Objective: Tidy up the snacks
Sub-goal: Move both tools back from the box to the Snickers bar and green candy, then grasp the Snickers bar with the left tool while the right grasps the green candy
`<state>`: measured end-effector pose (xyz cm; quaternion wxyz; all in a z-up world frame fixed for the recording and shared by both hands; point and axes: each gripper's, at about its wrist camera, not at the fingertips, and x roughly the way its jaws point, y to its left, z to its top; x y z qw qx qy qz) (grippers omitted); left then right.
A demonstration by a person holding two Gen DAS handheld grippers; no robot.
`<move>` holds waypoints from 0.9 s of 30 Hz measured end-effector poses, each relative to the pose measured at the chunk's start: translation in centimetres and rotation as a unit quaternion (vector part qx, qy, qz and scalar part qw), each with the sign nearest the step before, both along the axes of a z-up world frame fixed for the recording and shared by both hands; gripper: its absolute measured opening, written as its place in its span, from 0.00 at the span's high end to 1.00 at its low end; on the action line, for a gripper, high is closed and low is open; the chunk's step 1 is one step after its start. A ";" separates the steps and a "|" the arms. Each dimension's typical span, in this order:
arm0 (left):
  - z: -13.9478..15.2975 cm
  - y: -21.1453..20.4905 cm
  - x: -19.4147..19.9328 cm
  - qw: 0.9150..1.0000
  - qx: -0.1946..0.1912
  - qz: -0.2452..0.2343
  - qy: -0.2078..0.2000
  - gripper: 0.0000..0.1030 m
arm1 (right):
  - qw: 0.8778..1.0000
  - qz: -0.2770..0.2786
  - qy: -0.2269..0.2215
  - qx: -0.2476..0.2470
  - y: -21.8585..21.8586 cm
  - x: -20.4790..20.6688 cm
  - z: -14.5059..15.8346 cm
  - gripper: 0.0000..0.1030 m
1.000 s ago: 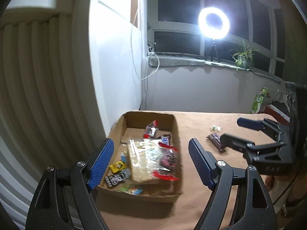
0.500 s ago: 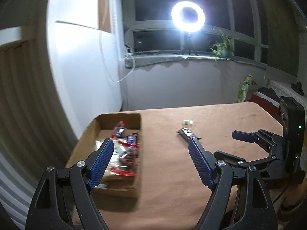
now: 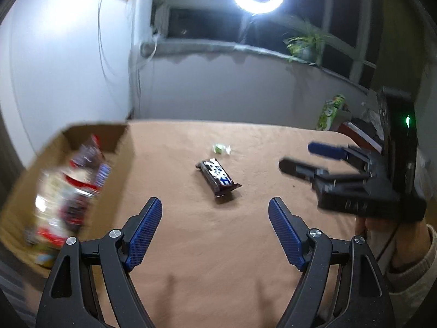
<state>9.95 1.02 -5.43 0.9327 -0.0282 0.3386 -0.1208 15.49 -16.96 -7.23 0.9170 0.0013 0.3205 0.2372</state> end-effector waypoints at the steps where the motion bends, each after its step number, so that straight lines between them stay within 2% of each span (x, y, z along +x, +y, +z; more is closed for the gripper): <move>1: -0.8 -0.6 1.3 1.000 -0.006 0.009 0.016 0.22 | 1.000 0.009 0.004 -0.005 -0.1 1.2 -0.1 0.17; 4: -2.3 -2.2 3.8 0.999 -0.001 0.031 0.032 0.22 | 0.997 0.059 0.028 -0.040 0.3 5.3 -0.7 0.17; 7: -3.6 -3.0 6.3 0.996 0.003 0.065 0.053 0.22 | 0.988 0.112 0.026 -0.106 2.1 8.4 -1.7 0.18; 8: -4.2 -3.1 7.2 0.995 0.001 0.079 0.064 0.22 | 0.985 0.123 0.025 -0.119 2.6 9.1 -2.2 0.19; 9: -4.5 -3.0 7.7 0.994 -0.003 0.086 0.071 0.22 | 0.983 0.132 0.023 -0.127 3.0 9.8 -2.6 0.24; 10: -5.0 -2.9 8.3 0.992 -0.011 0.096 0.080 0.22 | 0.981 0.139 0.025 -0.129 3.4 10.5 -3.0 0.29; 13: -6.0 -2.7 9.5 0.987 -0.019 0.114 0.108 0.23 | 0.980 0.160 0.035 -0.115 4.3 12.3 -4.2 0.29; 17: -6.2 -3.1 9.9 0.987 -0.011 0.114 0.114 0.25 | 0.978 0.177 0.044 -0.105 5.6 13.5 -5.3 0.31; 20: -6.2 -3.6 10.3 0.987 0.000 0.109 0.117 0.28 | 0.975 0.185 0.049 -0.109 6.5 14.1 -5.9 0.41; 22: -6.2 -3.6 10.3 0.987 0.002 0.108 0.117 0.33 | 0.974 0.186 0.054 -0.113 6.8 14.2 -6.2 0.51; 24: -6.1 -3.6 10.3 0.987 0.000 0.108 0.117 0.44 | 0.974 0.187 0.058 -0.118 7.1 14.3 -6.6 0.55; 26: -6.1 -3.5 10.3 0.987 0.001 0.111 0.117 0.47 | 0.973 0.190 0.057 -0.117 7.2 14.2 -6.7 0.66; 27: -6.1 -3.6 10.4 0.987 0.001 0.110 0.116 0.49 | 0.973 0.190 0.056 -0.119 7.3 14.1 -6.7 0.75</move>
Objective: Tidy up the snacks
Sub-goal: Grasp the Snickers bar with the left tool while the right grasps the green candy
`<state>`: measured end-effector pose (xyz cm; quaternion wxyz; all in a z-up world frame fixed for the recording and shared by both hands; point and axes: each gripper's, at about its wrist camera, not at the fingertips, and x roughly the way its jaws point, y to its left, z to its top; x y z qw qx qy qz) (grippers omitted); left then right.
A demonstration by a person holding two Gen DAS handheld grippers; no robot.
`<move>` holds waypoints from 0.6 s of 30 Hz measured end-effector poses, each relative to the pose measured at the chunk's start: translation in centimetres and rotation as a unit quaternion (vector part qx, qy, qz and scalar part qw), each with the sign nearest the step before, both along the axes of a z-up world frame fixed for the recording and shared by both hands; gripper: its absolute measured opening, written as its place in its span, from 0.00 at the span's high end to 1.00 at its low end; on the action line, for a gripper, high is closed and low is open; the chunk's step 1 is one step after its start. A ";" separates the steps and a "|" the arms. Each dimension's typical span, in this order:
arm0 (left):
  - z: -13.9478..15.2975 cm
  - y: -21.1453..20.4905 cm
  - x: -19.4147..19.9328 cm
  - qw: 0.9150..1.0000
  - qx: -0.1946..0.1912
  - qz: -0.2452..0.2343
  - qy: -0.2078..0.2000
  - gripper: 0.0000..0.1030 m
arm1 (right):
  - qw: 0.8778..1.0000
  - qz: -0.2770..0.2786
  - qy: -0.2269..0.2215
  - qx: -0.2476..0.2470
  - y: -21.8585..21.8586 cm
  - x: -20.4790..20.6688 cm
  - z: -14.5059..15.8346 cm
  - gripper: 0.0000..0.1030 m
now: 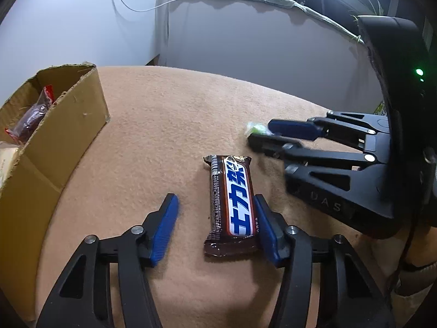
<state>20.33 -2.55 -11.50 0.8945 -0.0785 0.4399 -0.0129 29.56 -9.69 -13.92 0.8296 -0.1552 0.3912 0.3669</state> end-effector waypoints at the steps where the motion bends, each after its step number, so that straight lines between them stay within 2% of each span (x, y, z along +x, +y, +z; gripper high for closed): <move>1: 0.0 0.1 0.0 1.000 0.000 -0.001 0.000 0.51 | 1.000 -0.002 -0.002 -0.002 0.0 0.0 0.0 0.75; 6: -0.1 1.0 -0.3 1.000 -0.013 0.010 -0.006 0.71 | 1.000 -0.011 -0.001 -0.002 -0.1 -0.6 0.0 0.75; 10: -0.2 1.8 -0.8 0.999 -0.031 0.009 -0.010 0.74 | 0.999 -0.038 0.004 0.006 -1.2 -1.6 0.3 0.75; 18: 0.6 1.3 -1.5 0.999 -0.020 -0.017 -0.030 0.74 | 0.992 -0.117 0.011 0.040 -5.3 -6.0 1.1 0.75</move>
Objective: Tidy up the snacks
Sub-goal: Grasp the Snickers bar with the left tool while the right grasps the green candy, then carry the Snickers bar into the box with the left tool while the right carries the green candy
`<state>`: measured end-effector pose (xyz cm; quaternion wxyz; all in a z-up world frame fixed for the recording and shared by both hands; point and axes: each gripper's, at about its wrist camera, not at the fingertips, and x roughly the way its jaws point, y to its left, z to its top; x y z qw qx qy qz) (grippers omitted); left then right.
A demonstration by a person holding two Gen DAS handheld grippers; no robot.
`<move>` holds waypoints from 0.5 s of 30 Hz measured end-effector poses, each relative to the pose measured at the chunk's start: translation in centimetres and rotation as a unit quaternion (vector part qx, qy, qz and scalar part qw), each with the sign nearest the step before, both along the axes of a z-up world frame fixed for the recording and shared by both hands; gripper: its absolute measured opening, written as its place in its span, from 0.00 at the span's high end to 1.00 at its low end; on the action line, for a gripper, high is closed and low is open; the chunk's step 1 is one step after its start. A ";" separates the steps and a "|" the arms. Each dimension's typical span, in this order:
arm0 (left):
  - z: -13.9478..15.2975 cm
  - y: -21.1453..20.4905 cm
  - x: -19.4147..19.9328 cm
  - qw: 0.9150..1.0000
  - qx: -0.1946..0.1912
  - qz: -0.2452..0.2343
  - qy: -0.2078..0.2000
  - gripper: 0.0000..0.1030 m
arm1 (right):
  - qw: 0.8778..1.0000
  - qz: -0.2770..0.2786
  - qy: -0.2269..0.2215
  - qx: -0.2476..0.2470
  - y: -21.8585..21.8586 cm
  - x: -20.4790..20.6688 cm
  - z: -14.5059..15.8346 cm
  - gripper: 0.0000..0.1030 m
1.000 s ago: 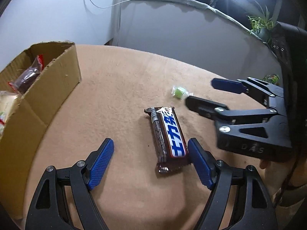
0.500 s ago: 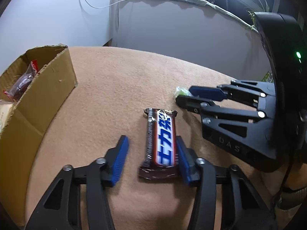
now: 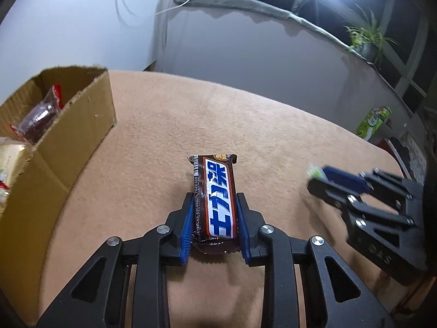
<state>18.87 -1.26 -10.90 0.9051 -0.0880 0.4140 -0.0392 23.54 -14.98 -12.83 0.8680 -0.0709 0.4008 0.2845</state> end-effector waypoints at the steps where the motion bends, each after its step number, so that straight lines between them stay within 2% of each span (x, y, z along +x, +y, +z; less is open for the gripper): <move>1: 0.2 -0.2 -0.4 1.000 0.005 -0.007 -0.005 0.74 | 1.000 -0.011 0.001 0.008 -0.6 -0.9 0.1 0.75; 6: 1.6 -1.0 -2.8 0.999 0.017 -0.039 -0.030 0.74 | 0.997 -0.067 -0.016 0.040 -3.1 -5.8 1.3 0.75; 11: 4.1 -1.8 -6.5 0.995 0.030 -0.069 -0.070 0.74 | 0.987 -0.124 -0.026 0.099 -5.9 -10.5 2.8 0.75; 15: 6.6 -2.0 -9.2 0.989 0.044 -0.090 -0.109 0.74 | 0.982 -0.147 -0.046 0.107 -6.8 -13.9 4.5 0.75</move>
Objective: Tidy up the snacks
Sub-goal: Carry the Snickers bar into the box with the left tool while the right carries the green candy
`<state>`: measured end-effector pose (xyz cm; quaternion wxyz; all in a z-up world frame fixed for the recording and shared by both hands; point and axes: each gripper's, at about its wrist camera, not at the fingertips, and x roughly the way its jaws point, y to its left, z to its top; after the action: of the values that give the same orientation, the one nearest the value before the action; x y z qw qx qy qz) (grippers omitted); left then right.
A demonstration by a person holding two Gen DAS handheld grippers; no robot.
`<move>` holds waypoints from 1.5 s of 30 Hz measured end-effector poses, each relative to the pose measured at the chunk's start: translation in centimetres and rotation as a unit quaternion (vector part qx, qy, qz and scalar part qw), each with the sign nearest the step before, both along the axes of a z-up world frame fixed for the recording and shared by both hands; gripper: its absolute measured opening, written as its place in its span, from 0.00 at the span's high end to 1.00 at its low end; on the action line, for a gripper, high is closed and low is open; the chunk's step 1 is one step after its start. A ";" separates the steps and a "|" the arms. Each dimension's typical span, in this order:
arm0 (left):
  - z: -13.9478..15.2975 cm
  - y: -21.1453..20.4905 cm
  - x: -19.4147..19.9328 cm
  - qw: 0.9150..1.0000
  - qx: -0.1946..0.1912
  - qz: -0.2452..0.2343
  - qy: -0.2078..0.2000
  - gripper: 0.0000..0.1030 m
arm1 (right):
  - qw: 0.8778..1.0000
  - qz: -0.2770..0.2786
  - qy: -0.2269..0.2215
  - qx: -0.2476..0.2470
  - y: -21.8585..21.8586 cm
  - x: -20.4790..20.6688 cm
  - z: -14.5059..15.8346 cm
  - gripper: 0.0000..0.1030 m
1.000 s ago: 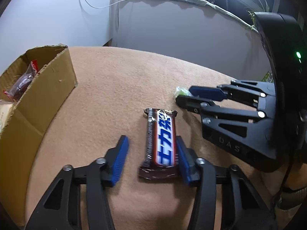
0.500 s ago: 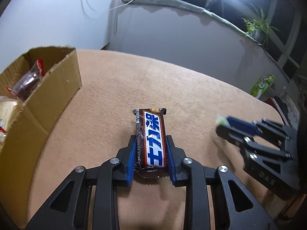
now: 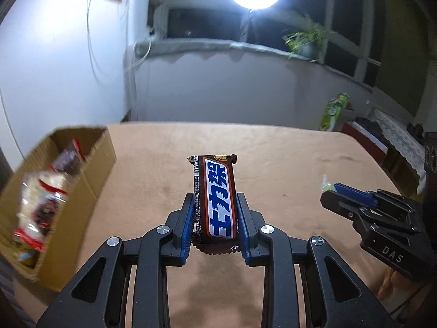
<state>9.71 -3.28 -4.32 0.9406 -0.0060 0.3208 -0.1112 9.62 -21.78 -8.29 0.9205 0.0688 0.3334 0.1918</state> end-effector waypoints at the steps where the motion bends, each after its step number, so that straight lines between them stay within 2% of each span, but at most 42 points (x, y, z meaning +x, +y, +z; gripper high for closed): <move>1: 0.6 0.1 -0.7 1.000 0.002 -0.005 -0.009 0.74 | 1.000 -0.002 -0.005 -0.002 0.1 -0.4 0.5 0.75; 10: 4.0 2.0 -4.7 0.998 -0.002 -0.017 -0.066 0.74 | 0.998 0.000 -0.060 -0.020 2.6 -3.7 5.7 0.75; 17: 4.7 4.7 -6.3 0.996 -0.014 -0.007 -0.086 0.74 | 0.996 0.015 -0.075 -0.037 5.8 -4.5 7.4 0.75; 33: 4.8 10.6 -8.0 0.994 -0.040 0.030 -0.100 0.74 | 0.992 0.057 -0.087 -0.066 12.8 -4.6 9.0 0.75; 45: 4.2 14.4 -8.3 0.993 -0.044 0.058 -0.095 0.74 | 0.989 0.091 -0.088 -0.070 16.9 -4.1 9.4 0.75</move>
<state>1.46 11.12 -0.10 0.9705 -0.0555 0.2239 -0.0705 5.49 -4.86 1.16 0.9274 -0.0440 0.2687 0.2565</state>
